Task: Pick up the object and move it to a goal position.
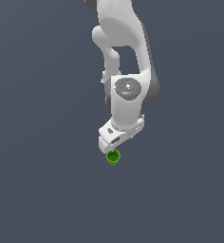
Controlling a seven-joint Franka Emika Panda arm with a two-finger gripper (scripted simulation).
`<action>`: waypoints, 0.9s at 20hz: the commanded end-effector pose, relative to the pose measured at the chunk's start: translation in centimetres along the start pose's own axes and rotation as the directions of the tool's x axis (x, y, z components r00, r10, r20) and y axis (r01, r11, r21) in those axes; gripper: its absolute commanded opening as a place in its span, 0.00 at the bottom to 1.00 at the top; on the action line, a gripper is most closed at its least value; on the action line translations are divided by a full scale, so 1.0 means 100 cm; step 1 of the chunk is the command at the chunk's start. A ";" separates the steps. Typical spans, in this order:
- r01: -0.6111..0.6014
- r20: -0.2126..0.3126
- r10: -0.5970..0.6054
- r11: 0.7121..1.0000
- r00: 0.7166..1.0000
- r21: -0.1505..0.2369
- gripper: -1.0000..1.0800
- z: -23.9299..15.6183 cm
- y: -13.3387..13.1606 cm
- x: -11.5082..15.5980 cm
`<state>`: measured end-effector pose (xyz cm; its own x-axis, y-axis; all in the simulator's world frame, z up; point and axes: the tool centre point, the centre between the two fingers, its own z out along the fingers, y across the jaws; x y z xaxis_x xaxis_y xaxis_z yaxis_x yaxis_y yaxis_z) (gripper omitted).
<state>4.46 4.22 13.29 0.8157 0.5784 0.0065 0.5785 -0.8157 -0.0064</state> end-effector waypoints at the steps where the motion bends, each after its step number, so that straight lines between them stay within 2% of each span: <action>1: 0.066 0.002 -0.066 0.998 0.998 -0.001 0.96 0.005 0.006 0.001; 7: 0.218 0.005 -0.218 0.976 0.976 -0.003 0.96 0.017 0.021 0.004; 18: 0.424 0.008 -0.424 0.906 0.906 -0.003 0.96 0.035 0.042 0.006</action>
<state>7.24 1.35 9.98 0.5144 0.8575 0.0004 0.8575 -0.5144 -0.0007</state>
